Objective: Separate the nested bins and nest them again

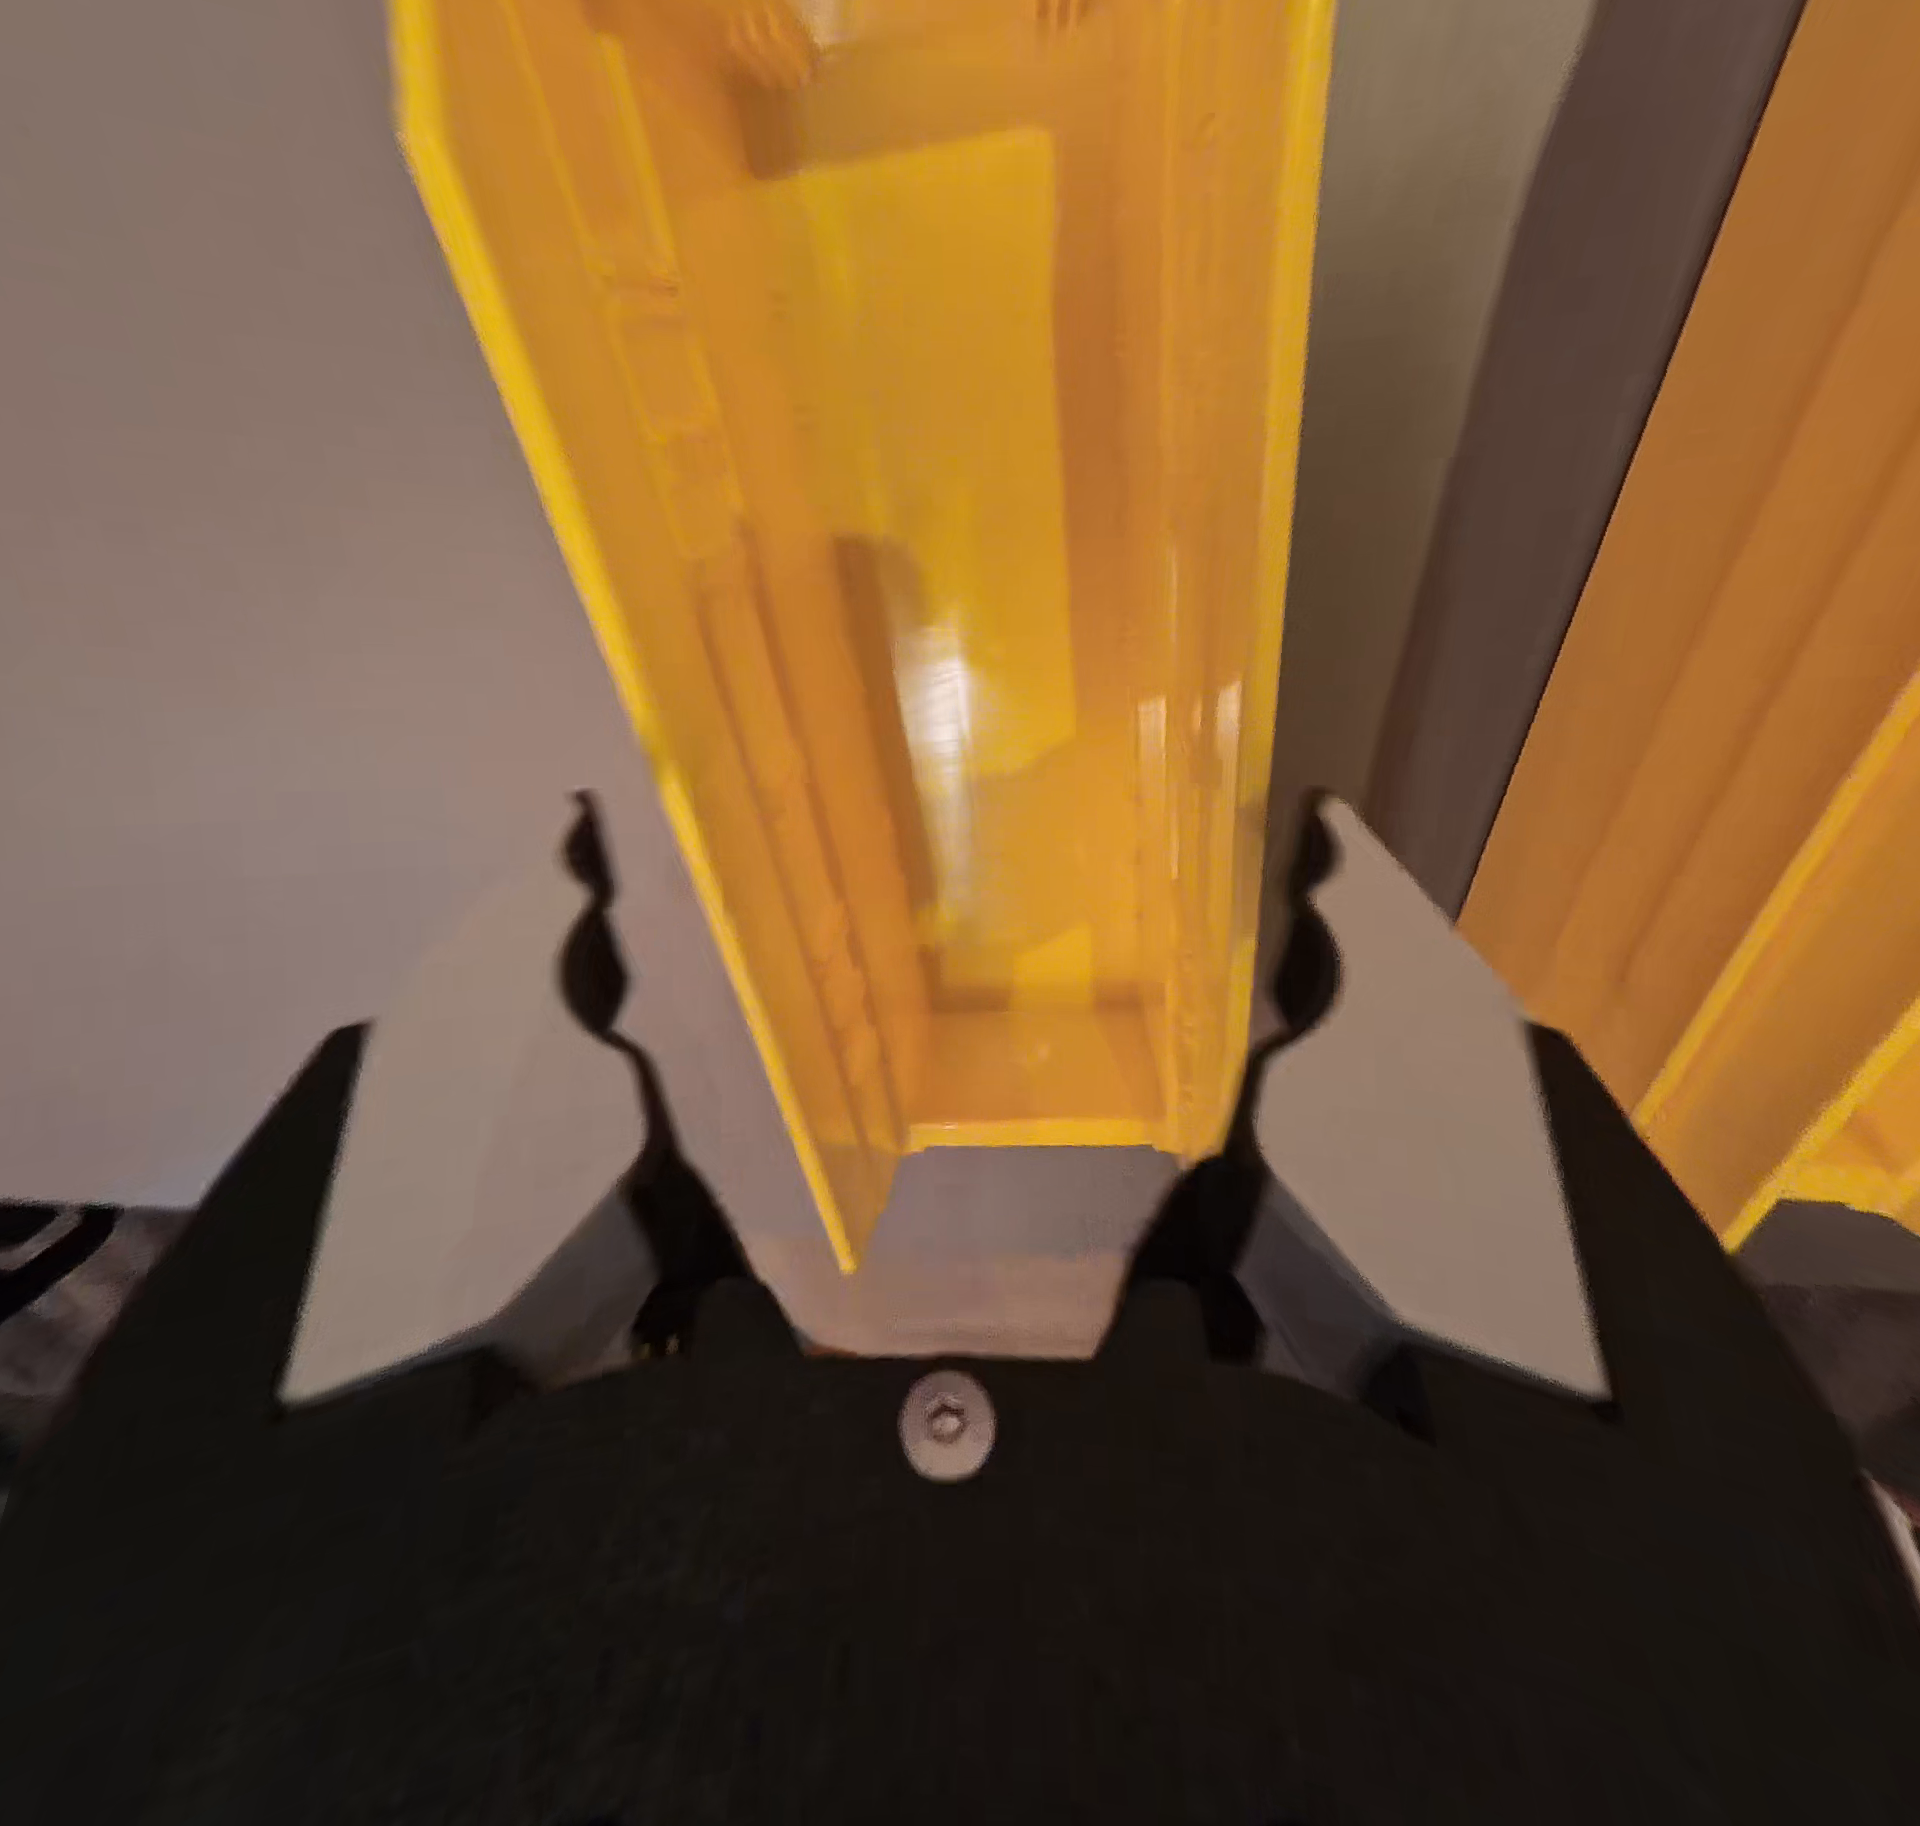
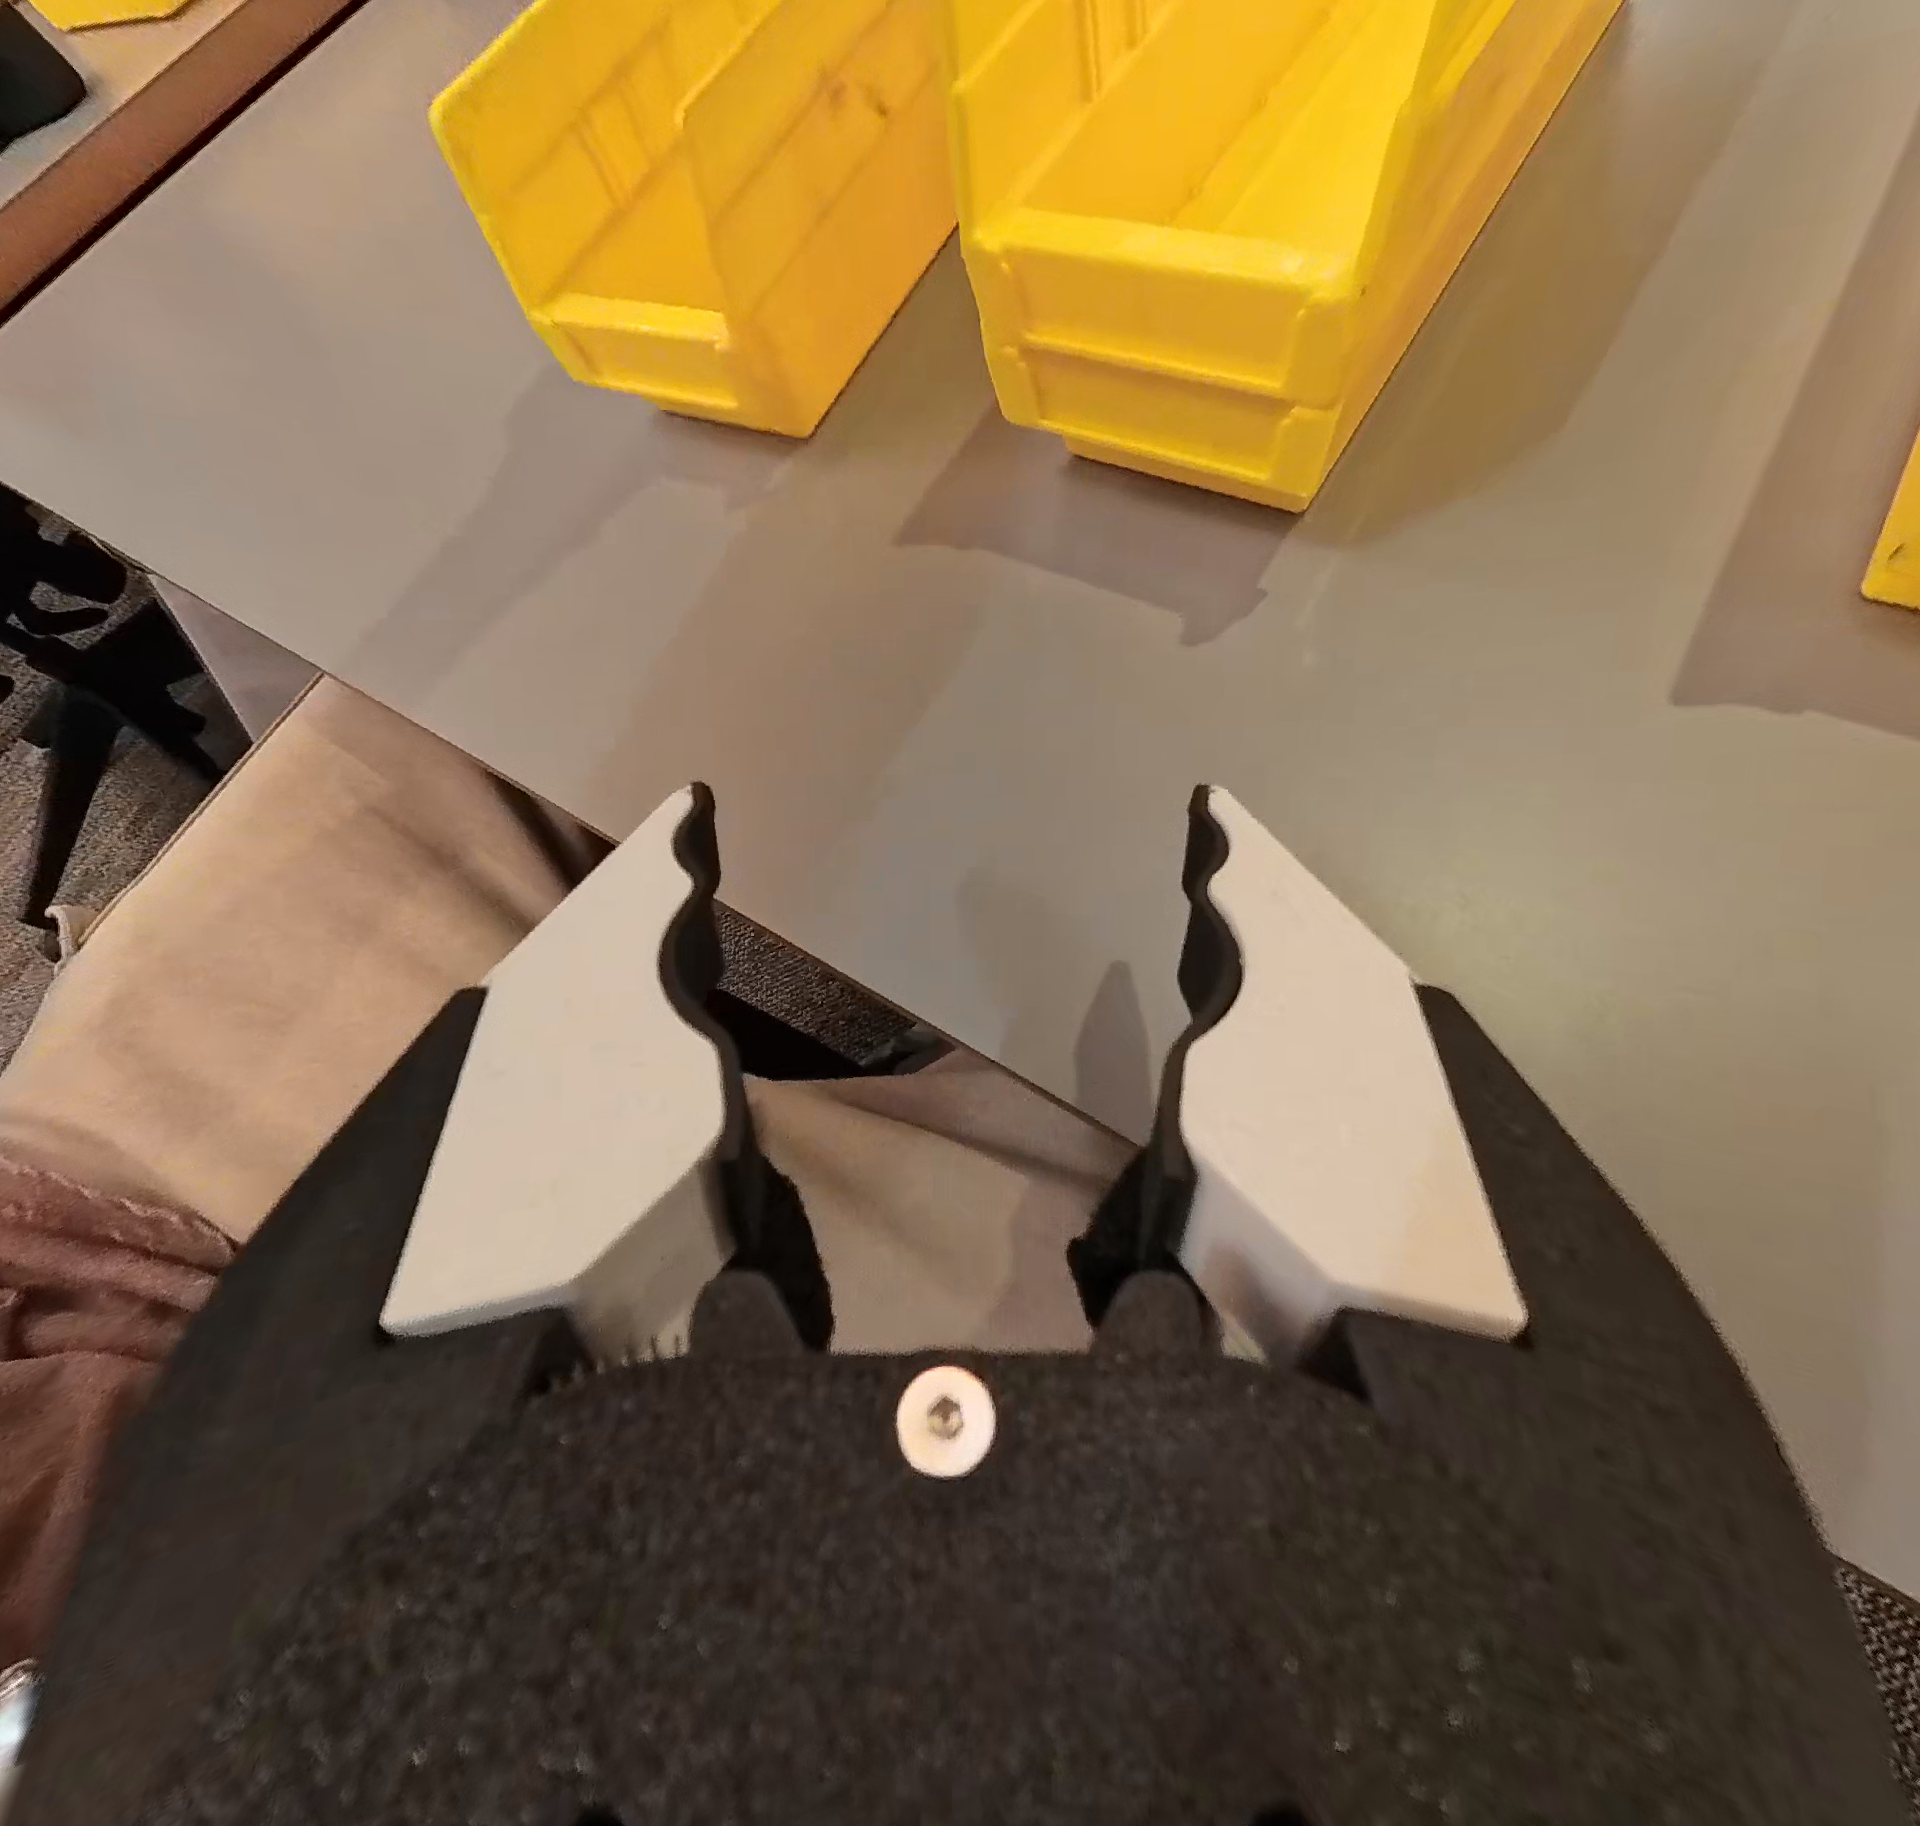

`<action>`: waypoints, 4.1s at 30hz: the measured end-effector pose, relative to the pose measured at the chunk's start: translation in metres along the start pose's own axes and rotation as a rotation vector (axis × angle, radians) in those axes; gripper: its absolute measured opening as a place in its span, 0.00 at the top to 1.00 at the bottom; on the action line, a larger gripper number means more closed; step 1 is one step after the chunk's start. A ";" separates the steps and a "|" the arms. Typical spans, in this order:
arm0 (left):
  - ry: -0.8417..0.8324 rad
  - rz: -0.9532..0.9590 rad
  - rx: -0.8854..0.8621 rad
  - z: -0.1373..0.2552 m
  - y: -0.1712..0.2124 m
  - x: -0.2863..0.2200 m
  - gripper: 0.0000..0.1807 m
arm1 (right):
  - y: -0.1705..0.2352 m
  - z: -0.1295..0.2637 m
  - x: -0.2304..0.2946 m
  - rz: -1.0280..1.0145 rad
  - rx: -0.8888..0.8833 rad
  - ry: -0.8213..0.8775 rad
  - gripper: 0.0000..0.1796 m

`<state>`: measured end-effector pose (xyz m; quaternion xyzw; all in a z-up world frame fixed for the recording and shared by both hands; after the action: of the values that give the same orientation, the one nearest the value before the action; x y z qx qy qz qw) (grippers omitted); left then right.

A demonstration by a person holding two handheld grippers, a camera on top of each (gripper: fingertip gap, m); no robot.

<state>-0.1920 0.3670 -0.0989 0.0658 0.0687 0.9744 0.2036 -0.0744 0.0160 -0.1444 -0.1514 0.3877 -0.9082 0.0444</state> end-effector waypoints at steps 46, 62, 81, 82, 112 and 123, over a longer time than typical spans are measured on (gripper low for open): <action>0.153 -0.100 -0.069 0.061 -0.024 -0.183 0.56 | 0.009 -0.003 0.002 0.073 0.081 0.017 0.50; 0.183 -0.143 -0.129 0.162 -0.001 -0.152 0.54 | 0.010 -0.003 0.000 0.064 0.083 0.014 0.50; 0.013 0.120 -0.029 0.052 0.036 0.191 0.52 | 0.006 -0.002 0.003 0.087 0.030 0.085 0.51; 0.027 0.108 -0.020 0.044 0.032 0.192 0.52 | 0.007 -0.002 0.002 0.086 0.033 0.089 0.51; 0.032 0.040 -0.074 0.001 -0.004 0.205 0.45 | 0.023 -0.007 -0.002 0.122 0.119 0.114 0.52; 0.350 -0.277 -0.724 0.077 0.148 0.111 0.60 | 0.010 0.010 -0.012 0.037 0.000 0.107 0.52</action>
<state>-0.3382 0.2861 0.0114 -0.1863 -0.2361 0.8956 0.3279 -0.0606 0.0040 -0.1477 -0.0952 0.3924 -0.9140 0.0404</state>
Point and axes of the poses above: each gripper's, where its closed fingertips meet, z back along the fingers, y out of its underside, x = y × z across the jaws, the point moved 5 cm from there along z, back along the fingers, and after that the axes turned 9 degrees about x, right-handed, at the moved point
